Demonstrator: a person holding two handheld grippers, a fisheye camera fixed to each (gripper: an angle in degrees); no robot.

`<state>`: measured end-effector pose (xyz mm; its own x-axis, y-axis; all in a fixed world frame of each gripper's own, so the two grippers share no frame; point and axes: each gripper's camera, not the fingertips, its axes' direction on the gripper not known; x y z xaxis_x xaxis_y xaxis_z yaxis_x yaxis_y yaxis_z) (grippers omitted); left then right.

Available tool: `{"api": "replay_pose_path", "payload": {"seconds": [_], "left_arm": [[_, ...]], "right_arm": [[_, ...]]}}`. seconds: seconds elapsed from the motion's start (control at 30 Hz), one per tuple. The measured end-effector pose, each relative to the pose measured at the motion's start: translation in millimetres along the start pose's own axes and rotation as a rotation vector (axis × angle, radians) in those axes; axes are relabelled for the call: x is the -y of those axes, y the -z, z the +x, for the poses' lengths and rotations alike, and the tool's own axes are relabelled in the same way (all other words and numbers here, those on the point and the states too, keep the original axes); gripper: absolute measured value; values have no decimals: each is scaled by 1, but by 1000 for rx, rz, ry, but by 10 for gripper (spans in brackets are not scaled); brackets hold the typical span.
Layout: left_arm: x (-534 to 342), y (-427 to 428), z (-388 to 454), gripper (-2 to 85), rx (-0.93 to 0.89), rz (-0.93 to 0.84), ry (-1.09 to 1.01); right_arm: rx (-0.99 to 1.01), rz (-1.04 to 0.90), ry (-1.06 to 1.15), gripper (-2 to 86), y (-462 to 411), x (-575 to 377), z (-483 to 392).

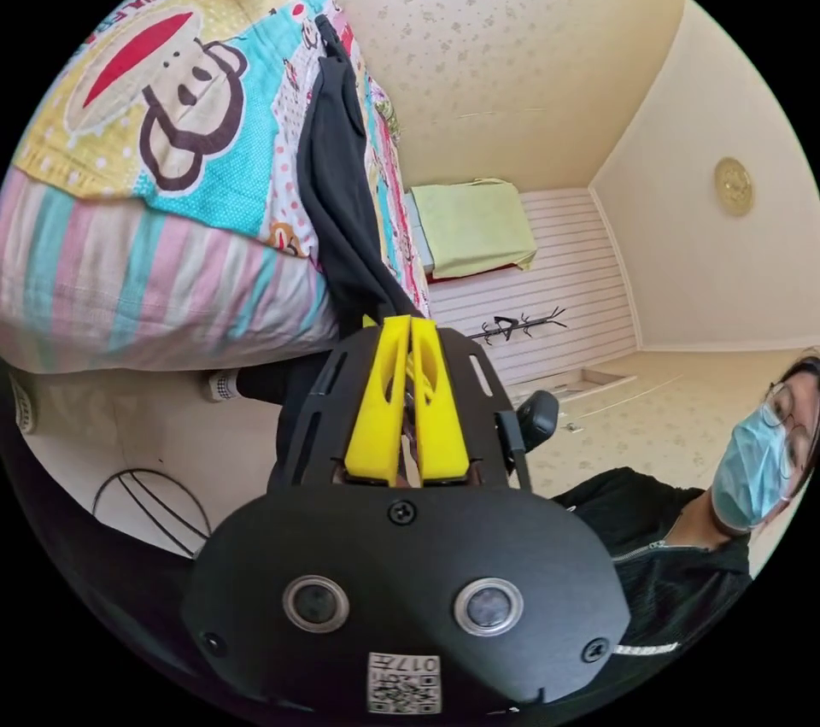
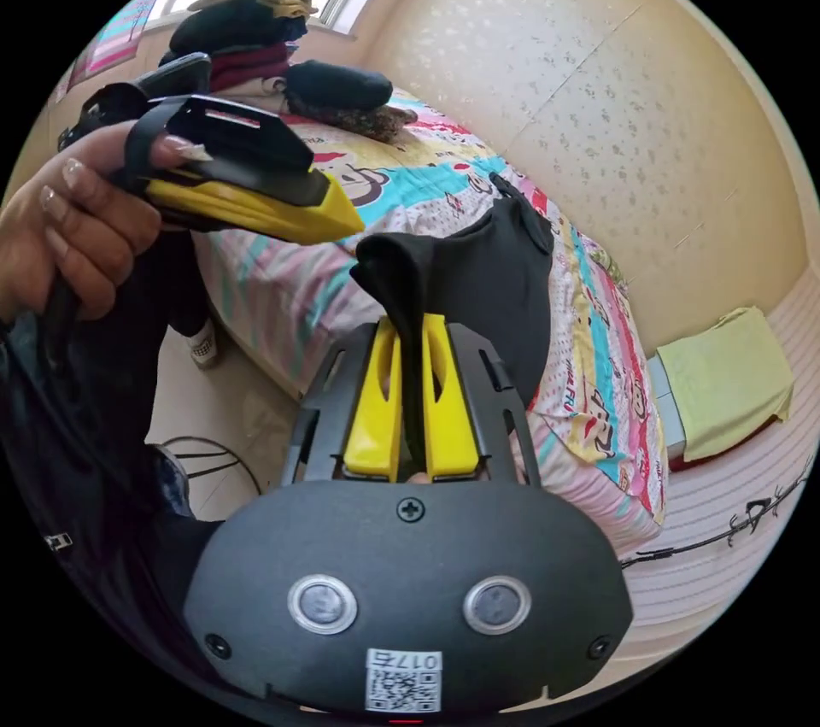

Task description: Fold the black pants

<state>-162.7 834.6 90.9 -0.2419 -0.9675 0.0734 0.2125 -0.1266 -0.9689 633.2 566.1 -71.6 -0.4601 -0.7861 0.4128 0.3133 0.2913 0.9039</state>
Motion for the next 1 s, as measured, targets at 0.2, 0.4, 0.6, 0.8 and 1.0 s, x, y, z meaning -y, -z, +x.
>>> {"api": "replay_pose_path", "payload": {"seconds": [0.2,0.4,0.6,0.8,1.0], "left_arm": [[22,25,3,135,152,-7,-17],[65,-21,-17,163,-166,-75,68],[101,-58,-15,182,-44,-244,97],[109,-50,-18,51,-53,-212,138],[121,-28,0,48,-107,-162,125]], "right_arm": [[119,65,-118,51,14,-13,33],[88,69,-8,50,9,-23,28],[81,57,21,52,-7,-41,42],[99,135,-35,100,-8,-83,107],[557,204,-465,174,-38,-156,243]]}}
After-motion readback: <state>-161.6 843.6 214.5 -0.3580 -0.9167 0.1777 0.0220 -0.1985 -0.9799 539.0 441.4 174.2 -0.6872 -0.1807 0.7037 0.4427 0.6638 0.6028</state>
